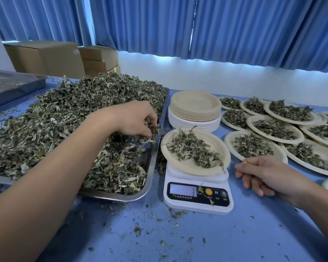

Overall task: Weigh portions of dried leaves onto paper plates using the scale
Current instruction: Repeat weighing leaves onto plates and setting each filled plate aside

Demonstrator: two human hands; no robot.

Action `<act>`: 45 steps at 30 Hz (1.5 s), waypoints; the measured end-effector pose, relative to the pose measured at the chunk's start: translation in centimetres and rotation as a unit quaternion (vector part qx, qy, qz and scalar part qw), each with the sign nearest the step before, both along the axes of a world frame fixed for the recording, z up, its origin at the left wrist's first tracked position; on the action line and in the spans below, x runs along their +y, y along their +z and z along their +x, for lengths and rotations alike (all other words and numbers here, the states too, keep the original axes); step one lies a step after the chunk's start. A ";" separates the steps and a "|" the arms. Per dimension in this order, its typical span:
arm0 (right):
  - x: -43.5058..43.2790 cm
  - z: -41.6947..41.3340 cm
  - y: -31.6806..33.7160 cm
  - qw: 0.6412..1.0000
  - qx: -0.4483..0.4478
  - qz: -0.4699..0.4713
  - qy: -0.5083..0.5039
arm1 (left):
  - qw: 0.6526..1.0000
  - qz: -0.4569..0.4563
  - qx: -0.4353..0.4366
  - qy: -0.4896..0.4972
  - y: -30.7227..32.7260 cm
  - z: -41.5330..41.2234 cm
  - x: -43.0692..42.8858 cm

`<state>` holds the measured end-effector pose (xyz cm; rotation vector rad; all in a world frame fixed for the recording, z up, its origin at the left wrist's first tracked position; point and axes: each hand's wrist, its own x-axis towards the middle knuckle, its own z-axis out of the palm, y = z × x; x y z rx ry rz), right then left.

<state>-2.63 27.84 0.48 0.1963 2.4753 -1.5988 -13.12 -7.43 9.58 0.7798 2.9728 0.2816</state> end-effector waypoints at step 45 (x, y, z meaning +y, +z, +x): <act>0.0 0.1 -0.2 1.000 0.010 0.021 0.006 | 0.982 -0.001 -0.180 0.059 -3.9 -1.2 0.5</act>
